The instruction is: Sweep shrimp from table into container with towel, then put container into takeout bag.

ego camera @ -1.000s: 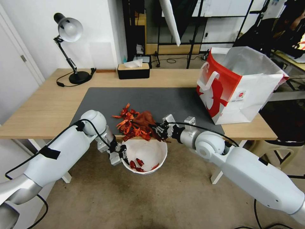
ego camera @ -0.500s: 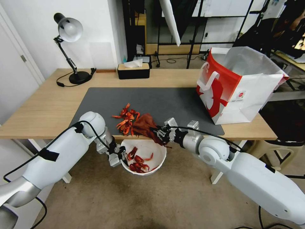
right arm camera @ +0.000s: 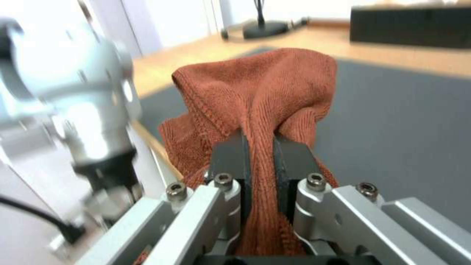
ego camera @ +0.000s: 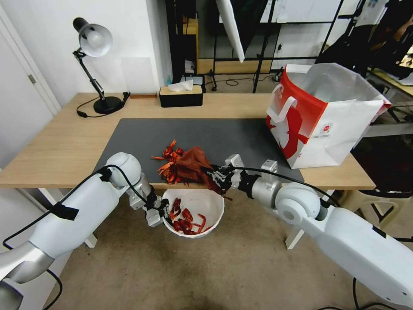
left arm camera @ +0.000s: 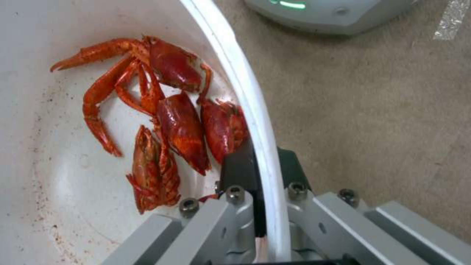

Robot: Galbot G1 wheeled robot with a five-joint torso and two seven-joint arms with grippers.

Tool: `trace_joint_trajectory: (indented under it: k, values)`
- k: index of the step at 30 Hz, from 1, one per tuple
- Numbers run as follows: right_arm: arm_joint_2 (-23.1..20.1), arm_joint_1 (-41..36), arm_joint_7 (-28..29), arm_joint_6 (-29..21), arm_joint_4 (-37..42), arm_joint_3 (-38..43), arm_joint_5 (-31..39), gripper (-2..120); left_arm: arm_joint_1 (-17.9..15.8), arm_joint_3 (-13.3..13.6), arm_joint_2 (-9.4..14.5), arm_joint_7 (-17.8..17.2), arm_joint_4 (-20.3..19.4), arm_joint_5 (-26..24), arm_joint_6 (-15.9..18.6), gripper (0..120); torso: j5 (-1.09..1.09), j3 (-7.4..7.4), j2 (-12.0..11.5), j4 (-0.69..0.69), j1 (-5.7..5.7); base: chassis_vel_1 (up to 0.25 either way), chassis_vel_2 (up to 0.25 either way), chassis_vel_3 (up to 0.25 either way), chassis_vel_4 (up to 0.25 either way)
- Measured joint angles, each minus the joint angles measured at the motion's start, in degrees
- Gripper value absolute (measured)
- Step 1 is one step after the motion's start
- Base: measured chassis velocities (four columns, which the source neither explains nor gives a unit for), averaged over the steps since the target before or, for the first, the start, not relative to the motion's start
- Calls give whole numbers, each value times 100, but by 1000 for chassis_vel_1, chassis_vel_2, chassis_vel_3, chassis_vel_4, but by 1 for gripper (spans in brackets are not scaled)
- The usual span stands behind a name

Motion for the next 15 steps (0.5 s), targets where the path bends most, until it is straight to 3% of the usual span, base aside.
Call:
trace_joint_trajectory:
  k: [9, 15]
  values:
    - [154, 234, -245, 492, -283, 281, 275, 7, 77, -82, 34, 0, 3, 21, -4, 0, -1, 1, 0, 0, 0, 0, 0, 0, 0]
    - [523, 1017, -229, 651, -1143, -2, 576, 7, 121, -179, 163, 0, 23, 17, -9, 0, 0, 1, 0, 0, 0, 0, 0, 0, 0]
